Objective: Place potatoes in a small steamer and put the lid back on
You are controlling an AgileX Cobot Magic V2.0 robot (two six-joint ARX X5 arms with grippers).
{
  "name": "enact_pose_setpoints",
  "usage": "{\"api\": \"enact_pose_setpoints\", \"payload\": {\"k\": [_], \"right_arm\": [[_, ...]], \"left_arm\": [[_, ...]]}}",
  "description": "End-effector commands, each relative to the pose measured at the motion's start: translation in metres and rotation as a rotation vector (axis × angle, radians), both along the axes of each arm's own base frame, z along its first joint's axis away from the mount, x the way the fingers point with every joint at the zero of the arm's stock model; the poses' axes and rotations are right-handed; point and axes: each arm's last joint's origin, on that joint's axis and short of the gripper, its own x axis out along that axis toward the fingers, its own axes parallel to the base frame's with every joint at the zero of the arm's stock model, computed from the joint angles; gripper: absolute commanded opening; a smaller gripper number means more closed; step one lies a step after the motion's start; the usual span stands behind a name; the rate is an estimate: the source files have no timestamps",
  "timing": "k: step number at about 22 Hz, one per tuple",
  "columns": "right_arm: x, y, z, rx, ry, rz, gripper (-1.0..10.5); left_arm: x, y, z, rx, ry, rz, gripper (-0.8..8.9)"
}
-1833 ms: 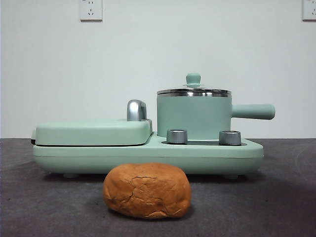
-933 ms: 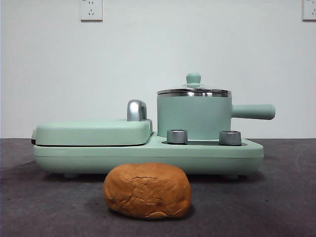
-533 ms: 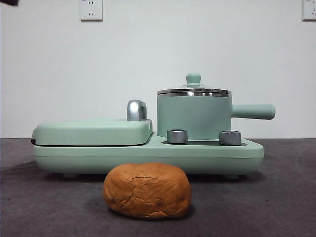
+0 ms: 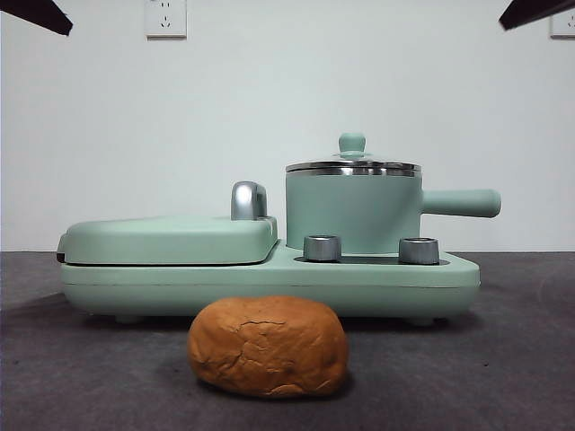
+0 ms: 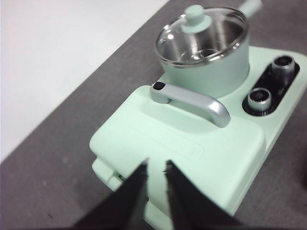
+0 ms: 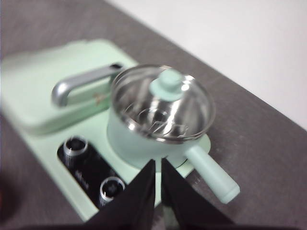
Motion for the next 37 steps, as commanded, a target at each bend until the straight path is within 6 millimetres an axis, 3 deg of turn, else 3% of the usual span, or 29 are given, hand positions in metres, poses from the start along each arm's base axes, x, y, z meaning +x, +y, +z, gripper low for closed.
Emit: {"api": "enact_pose_setpoints", "payload": {"k": [1, 6, 11, 17, 24, 31, 37], "right_arm": [[0.0, 0.004, 0.004, -0.111, -0.096, 0.079, 0.7], [-0.001, 0.007, 0.004, -0.109, -0.097, 0.095, 3.4], [-0.001, 0.007, 0.004, -0.081, -0.075, 0.083, 3.4], [-0.001, 0.007, 0.004, 0.024, 0.005, 0.033, 3.4], [-0.001, 0.007, 0.004, 0.094, 0.062, 0.0, 3.4], [-0.001, 0.007, 0.004, 0.111, 0.076, -0.008, 3.4], [-0.001, 0.007, 0.004, 0.122, 0.085, -0.013, 3.4]], "left_arm": [[0.001, -0.003, 0.007, 0.03, -0.056, -0.031, 1.88], [0.0, -0.006, 0.007, -0.01, -0.035, -0.036, 2.3], [-0.001, -0.009, 0.007, -0.051, -0.003, -0.037, 2.32], [0.006, -0.019, 0.005, -0.111, 0.05, -0.046, 3.09], [0.035, -0.041, 0.001, -0.245, 0.062, -0.061, 3.08], [0.069, -0.076, -0.007, -0.369, 0.031, -0.077, 3.08], [0.098, -0.111, -0.016, -0.372, 0.058, -0.107, 3.08]]}}
